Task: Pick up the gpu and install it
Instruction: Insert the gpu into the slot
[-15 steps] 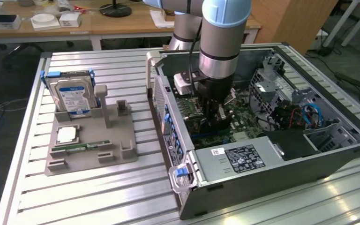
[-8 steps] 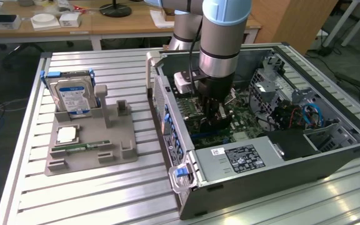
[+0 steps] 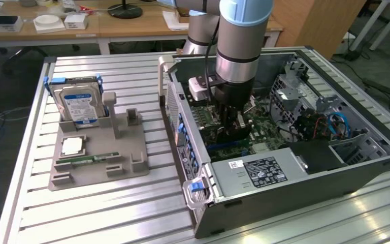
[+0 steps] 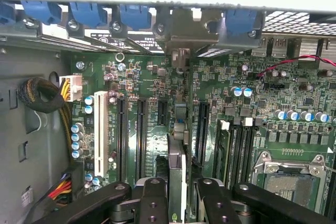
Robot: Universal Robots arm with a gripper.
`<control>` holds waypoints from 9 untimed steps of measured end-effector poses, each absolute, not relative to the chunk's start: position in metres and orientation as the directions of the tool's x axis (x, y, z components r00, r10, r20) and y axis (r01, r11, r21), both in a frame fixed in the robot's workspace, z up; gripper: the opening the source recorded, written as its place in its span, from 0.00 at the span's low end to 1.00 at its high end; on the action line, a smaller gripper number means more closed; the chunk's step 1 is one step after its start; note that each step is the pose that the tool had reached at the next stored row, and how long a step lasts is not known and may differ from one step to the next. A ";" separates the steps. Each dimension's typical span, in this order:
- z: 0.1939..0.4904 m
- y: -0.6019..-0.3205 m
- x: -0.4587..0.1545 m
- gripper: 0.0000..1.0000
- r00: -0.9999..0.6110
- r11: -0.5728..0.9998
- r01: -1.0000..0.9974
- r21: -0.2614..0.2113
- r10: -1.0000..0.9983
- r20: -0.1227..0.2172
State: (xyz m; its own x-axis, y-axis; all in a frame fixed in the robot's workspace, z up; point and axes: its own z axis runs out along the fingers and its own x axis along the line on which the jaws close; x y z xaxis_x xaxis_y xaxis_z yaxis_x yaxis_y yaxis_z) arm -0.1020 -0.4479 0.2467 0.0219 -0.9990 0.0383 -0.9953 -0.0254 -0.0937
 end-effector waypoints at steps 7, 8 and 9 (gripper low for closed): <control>0.248 -0.448 -0.102 0.26 0.022 -0.025 -0.995 -0.094 -0.999 0.038; 0.248 -0.448 -0.102 0.26 0.022 -0.025 -0.995 -0.094 -0.999 0.038; 0.248 -0.448 -0.102 0.26 0.022 -0.025 -0.995 -0.094 -0.999 0.038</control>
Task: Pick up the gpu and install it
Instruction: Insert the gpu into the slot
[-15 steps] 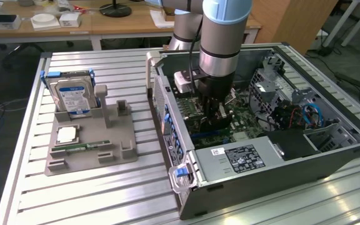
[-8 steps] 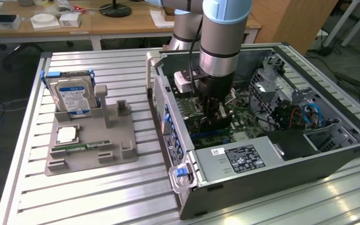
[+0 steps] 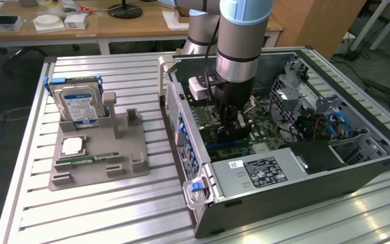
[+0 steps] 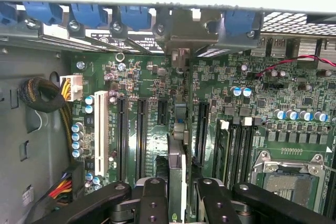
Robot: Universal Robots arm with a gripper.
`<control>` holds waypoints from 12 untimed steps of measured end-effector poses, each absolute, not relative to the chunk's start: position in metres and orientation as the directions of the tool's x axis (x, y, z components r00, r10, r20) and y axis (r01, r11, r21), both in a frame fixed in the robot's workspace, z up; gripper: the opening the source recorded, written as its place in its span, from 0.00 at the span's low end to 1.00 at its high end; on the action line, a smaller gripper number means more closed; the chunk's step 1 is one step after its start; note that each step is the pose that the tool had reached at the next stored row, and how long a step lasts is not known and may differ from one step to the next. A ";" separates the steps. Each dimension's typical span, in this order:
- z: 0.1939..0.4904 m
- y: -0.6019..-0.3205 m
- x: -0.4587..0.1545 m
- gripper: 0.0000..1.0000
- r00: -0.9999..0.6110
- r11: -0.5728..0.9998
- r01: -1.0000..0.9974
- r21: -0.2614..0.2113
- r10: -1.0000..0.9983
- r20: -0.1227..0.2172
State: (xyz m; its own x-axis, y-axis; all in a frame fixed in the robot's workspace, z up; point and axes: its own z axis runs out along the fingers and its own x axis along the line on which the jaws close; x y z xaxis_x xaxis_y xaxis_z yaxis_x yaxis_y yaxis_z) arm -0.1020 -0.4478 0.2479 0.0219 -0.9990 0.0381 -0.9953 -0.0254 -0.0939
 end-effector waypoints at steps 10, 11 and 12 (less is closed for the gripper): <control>0.249 -0.448 -0.100 0.26 0.022 -0.025 -0.995 -0.094 -0.999 0.038; 0.249 -0.448 -0.100 0.26 0.022 -0.025 -0.995 -0.094 -0.999 0.038; 0.249 -0.448 -0.100 0.26 0.022 -0.025 -0.995 -0.094 -0.999 0.038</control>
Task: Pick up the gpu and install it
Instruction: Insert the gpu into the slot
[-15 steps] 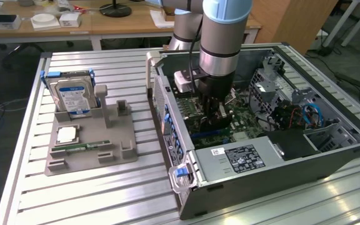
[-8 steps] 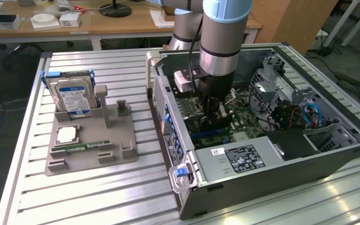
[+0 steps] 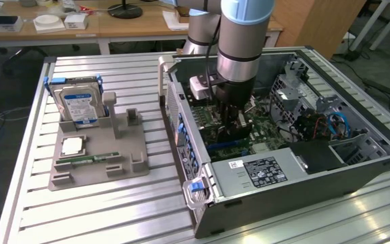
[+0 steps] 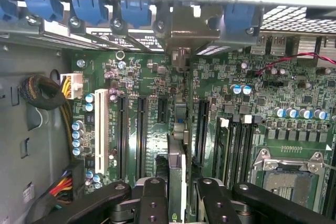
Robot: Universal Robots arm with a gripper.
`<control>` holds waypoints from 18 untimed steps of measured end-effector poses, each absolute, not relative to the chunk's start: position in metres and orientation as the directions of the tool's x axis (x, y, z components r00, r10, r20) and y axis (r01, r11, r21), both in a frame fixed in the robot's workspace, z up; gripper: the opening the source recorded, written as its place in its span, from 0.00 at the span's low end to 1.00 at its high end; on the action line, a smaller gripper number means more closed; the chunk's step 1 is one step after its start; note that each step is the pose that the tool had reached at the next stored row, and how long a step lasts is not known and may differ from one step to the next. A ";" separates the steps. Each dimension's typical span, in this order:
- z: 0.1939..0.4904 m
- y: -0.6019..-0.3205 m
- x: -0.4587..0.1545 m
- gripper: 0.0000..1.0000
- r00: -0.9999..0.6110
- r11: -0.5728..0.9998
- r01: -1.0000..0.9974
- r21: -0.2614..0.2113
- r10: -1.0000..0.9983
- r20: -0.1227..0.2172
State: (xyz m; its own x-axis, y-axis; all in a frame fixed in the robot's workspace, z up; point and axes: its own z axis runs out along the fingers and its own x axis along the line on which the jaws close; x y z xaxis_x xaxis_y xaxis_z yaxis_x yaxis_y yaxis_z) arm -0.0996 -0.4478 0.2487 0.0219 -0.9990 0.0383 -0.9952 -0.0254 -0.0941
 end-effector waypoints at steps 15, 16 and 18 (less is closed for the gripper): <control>0.250 -0.448 -0.095 0.26 0.022 -0.025 -0.995 -0.094 -0.999 0.038; 0.250 -0.448 -0.095 0.26 0.022 -0.025 -0.995 -0.094 -0.999 0.038; 0.251 -0.448 -0.095 0.26 0.022 -0.025 -0.995 -0.094 -0.999 0.038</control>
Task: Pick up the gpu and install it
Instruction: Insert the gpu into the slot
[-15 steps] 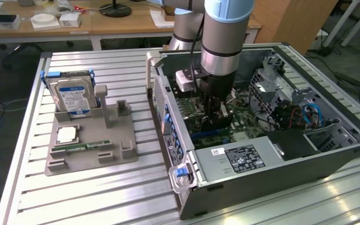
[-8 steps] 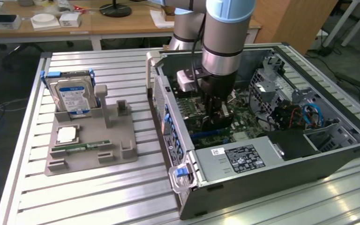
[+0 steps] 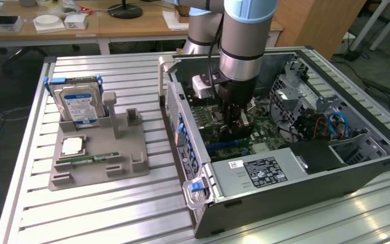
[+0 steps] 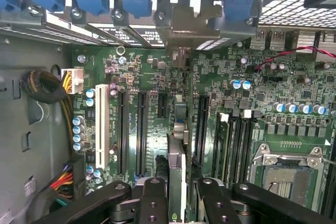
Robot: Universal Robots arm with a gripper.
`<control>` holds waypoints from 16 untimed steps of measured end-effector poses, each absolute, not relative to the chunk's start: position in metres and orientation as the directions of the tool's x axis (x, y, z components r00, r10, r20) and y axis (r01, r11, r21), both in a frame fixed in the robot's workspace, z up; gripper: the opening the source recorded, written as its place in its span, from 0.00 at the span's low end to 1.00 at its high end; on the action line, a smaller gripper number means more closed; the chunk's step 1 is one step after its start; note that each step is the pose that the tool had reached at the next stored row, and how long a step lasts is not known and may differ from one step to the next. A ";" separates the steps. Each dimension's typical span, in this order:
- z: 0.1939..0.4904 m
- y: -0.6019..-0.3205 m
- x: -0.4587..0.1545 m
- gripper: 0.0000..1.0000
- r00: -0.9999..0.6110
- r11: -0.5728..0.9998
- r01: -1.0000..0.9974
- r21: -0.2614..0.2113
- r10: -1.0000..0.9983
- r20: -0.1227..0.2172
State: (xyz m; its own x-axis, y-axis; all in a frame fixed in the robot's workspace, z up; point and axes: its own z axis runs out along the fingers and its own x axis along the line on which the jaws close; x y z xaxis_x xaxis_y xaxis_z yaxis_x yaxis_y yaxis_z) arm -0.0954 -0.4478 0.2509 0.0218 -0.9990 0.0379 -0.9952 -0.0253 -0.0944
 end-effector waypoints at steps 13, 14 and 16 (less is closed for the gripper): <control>0.253 -0.448 -0.081 0.26 0.015 -0.018 -0.995 -0.095 -0.999 0.038; 0.253 -0.447 -0.081 0.26 0.006 -0.010 -0.995 -0.095 -0.999 0.038; 0.253 -0.447 -0.080 0.26 -0.015 0.011 -0.995 -0.095 -0.999 0.038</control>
